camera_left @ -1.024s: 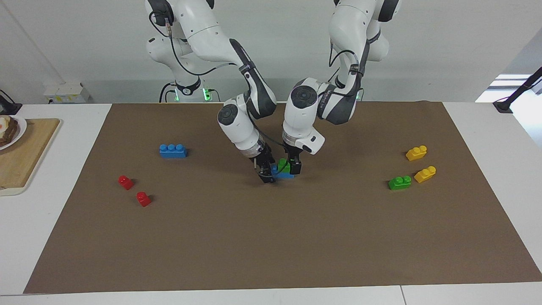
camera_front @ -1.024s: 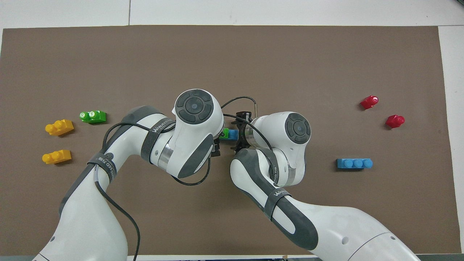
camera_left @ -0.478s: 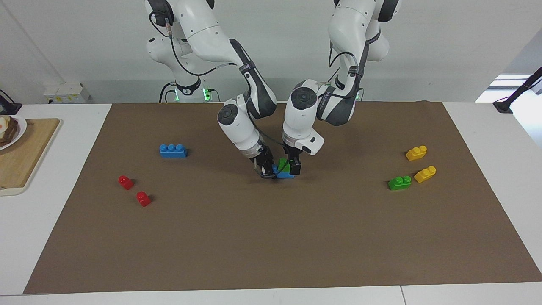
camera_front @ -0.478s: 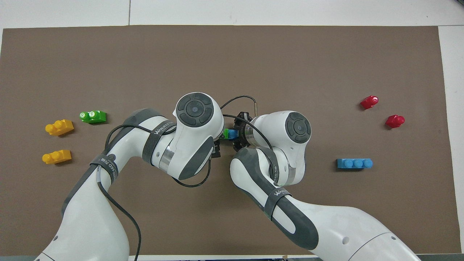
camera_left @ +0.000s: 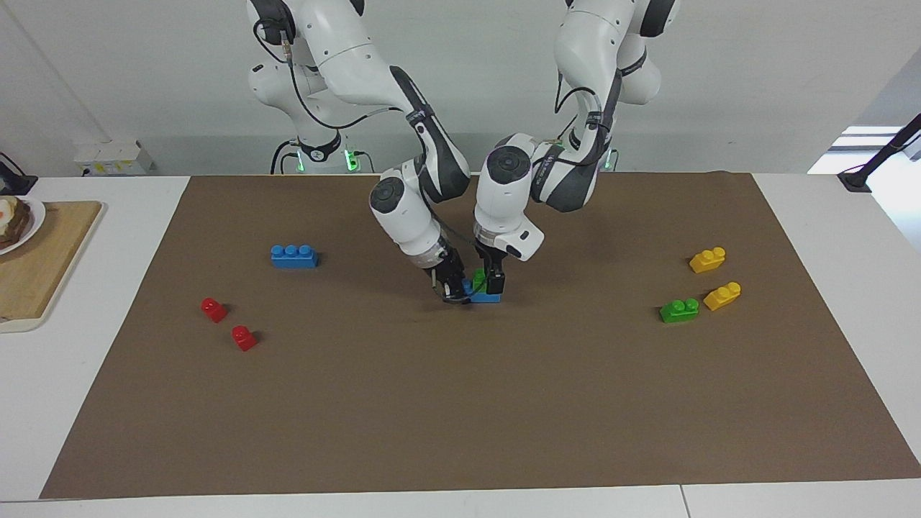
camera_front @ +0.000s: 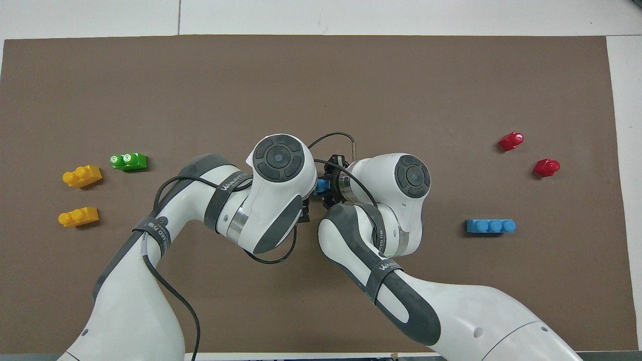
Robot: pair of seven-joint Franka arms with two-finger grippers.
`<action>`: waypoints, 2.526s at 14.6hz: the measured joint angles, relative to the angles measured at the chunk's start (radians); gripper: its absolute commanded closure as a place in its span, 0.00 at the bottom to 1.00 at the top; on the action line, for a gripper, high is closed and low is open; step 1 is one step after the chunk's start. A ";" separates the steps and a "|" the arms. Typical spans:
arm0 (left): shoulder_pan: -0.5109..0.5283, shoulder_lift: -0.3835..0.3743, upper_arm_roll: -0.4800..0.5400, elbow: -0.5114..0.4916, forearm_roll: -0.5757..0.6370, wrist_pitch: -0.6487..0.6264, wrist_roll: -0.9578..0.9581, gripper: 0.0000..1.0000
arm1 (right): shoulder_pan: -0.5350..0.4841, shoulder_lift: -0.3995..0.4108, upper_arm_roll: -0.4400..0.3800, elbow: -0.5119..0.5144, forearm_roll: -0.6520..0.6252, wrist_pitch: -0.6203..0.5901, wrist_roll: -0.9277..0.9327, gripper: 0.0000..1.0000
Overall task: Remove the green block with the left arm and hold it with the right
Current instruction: 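Grasp the green end with the left gripper while the right gripper grasps blue, then pull the left gripper away from the right gripper, separating the bricks, then carry the green brick toward the yellow bricks while the right gripper carries blue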
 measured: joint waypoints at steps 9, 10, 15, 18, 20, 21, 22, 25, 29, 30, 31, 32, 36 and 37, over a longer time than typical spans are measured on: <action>-0.002 0.000 0.008 -0.002 0.006 0.032 -0.001 0.81 | 0.000 0.000 0.000 0.000 0.000 0.000 0.000 1.00; -0.002 0.000 0.012 0.001 0.008 0.038 0.000 0.90 | 0.000 0.000 0.000 -0.001 0.000 0.000 -0.001 1.00; -0.003 -0.002 0.013 0.036 0.015 -0.021 0.010 0.98 | 0.000 -0.001 0.002 -0.001 0.000 0.000 -0.003 1.00; 0.003 -0.040 0.017 0.067 0.015 -0.128 0.051 0.99 | 0.000 0.000 0.001 -0.001 0.000 0.000 -0.001 1.00; 0.018 -0.075 0.020 0.068 0.015 -0.179 0.128 1.00 | 0.000 0.000 0.001 -0.001 0.000 0.000 -0.001 1.00; 0.029 -0.091 0.021 0.067 0.015 -0.202 0.180 1.00 | -0.001 0.000 0.000 -0.001 0.000 0.000 -0.001 1.00; 0.044 -0.106 0.022 0.065 0.015 -0.225 0.235 1.00 | -0.005 0.000 -0.002 0.001 0.000 -0.002 -0.001 1.00; 0.102 -0.156 0.023 0.050 0.015 -0.283 0.420 1.00 | -0.061 -0.012 -0.009 0.036 0.000 -0.091 -0.010 1.00; 0.175 -0.229 0.025 -0.008 0.015 -0.339 0.690 1.00 | -0.211 -0.080 -0.018 0.110 0.000 -0.314 -0.116 1.00; 0.196 -0.250 0.025 -0.034 0.015 -0.339 0.777 1.00 | -0.257 -0.095 -0.019 0.117 0.000 -0.360 -0.164 1.00; 0.223 -0.275 0.026 -0.063 0.015 -0.339 0.884 1.00 | -0.304 -0.106 -0.020 0.119 -0.002 -0.406 -0.223 1.00; 0.259 -0.303 0.026 -0.092 0.015 -0.339 1.010 1.00 | -0.358 -0.114 -0.022 0.119 -0.003 -0.456 -0.292 1.00; 0.429 -0.382 0.028 -0.165 0.012 -0.339 1.518 1.00 | -0.538 -0.117 -0.024 0.116 -0.008 -0.622 -0.473 1.00; 0.467 -0.388 0.029 -0.181 0.012 -0.338 1.633 1.00 | -0.560 -0.118 -0.025 0.111 -0.019 -0.635 -0.487 1.00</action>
